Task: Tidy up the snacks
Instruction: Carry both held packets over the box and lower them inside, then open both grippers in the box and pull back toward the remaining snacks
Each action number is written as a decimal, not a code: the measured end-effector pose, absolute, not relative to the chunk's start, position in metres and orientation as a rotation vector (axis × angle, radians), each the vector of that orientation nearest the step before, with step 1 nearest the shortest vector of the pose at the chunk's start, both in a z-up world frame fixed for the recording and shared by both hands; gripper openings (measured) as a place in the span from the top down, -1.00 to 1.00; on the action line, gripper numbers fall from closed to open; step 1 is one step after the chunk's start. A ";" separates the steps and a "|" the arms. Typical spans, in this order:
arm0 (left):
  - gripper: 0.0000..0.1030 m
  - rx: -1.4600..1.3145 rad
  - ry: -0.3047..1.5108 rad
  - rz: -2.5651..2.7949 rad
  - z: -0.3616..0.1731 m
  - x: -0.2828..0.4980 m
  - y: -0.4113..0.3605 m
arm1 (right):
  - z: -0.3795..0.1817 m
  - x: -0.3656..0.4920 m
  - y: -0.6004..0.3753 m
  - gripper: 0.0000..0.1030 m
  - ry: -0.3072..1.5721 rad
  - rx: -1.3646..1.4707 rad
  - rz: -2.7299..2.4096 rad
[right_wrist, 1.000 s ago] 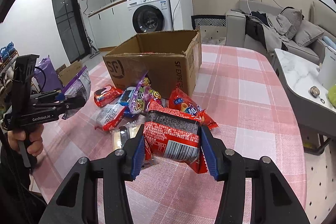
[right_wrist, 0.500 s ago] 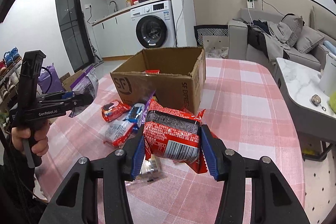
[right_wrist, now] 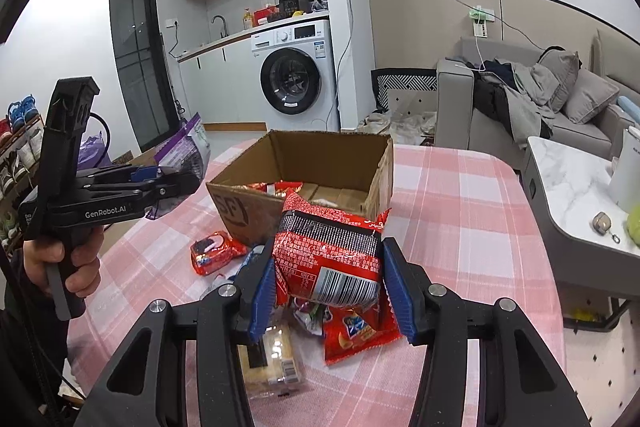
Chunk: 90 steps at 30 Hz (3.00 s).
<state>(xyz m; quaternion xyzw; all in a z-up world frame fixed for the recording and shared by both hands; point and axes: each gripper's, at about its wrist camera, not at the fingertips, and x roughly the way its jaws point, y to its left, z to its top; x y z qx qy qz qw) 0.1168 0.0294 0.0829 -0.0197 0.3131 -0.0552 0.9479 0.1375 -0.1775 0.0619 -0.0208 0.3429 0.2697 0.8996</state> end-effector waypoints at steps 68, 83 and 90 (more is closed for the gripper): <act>-0.97 0.012 0.649 0.031 0.052 0.169 0.021 | 0.059 0.214 -0.154 -0.99 0.695 0.003 0.506; -0.97 0.006 0.676 0.018 0.039 0.111 0.010 | 0.049 0.154 -0.177 -0.99 0.756 -0.033 0.454; -0.97 0.002 0.698 0.010 0.025 0.097 0.006 | 0.038 0.139 -0.181 -0.99 0.780 -0.032 0.443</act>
